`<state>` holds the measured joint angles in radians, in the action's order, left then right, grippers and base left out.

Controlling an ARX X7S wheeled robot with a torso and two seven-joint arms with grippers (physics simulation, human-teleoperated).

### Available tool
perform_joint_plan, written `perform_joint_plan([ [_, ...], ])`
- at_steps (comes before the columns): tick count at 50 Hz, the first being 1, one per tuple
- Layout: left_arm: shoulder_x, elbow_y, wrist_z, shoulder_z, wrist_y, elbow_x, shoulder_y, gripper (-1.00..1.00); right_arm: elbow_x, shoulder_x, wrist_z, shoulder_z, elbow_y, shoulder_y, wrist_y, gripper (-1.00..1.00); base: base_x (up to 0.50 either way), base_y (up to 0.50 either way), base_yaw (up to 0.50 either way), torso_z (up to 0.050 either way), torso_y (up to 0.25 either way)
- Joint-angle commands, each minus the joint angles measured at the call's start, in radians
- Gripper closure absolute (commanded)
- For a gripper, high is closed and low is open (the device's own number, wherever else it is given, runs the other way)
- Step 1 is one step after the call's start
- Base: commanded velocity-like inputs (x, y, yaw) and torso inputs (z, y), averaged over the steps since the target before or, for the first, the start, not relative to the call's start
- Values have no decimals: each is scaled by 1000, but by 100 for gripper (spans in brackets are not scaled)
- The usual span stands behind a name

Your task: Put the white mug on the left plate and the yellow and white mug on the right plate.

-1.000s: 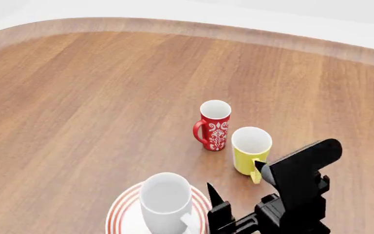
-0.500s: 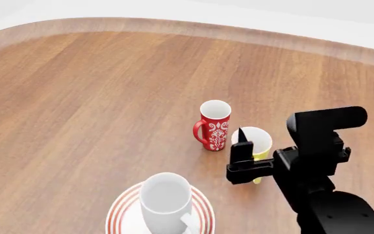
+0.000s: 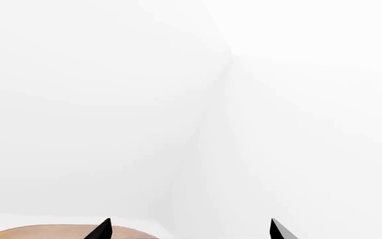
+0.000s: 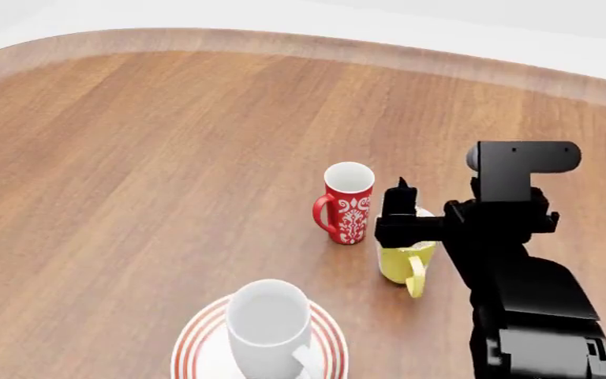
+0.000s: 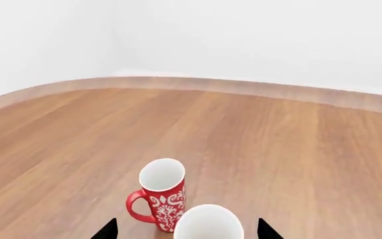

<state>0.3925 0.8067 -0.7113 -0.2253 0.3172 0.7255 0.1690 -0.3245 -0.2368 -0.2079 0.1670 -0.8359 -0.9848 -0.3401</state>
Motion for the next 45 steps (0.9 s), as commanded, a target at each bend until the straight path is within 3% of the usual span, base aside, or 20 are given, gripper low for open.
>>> perform_joint_plan([
  [1, -2, -17, 7, -1, -14, 1, 5, -100, 144, 93, -77, -59, -473, -234, 181, -100, 0, 0, 0, 0, 0],
  [7, -8, -31, 13, 10, -29, -29, 1, -100, 229, 99, -74, -114, -473, -246, 154, -100, 0, 0, 0, 0, 0],
  [9, 6, -30, -9, 41, -10, -114, 5, -100, 246, 100, -75, -131, -473, -247, 148, -100, 0, 0, 0, 0, -250],
  [12, 3, -28, -9, 11, -5, -30, 10, -100, 268, 103, -84, -149, -473, -243, 140, -100, 0, 0, 0, 0, -201],
  [20, -2, -31, 6, 16, -30, -49, -1, -100, 302, 103, -81, -172, -473, -245, 130, -100, 0, 0, 0, 0, -18],
  [30, 15, -15, -1, 11, -15, -35, -11, -100, 308, 101, -70, -208, -473, -242, 146, -100, 0, 0, 0, 0, -239],
  [45, 23, -25, 8, 3, -27, -29, -12, -100, 318, 88, -53, -224, -473, -251, 157, -100, 0, 0, 0, 0, -12],
])
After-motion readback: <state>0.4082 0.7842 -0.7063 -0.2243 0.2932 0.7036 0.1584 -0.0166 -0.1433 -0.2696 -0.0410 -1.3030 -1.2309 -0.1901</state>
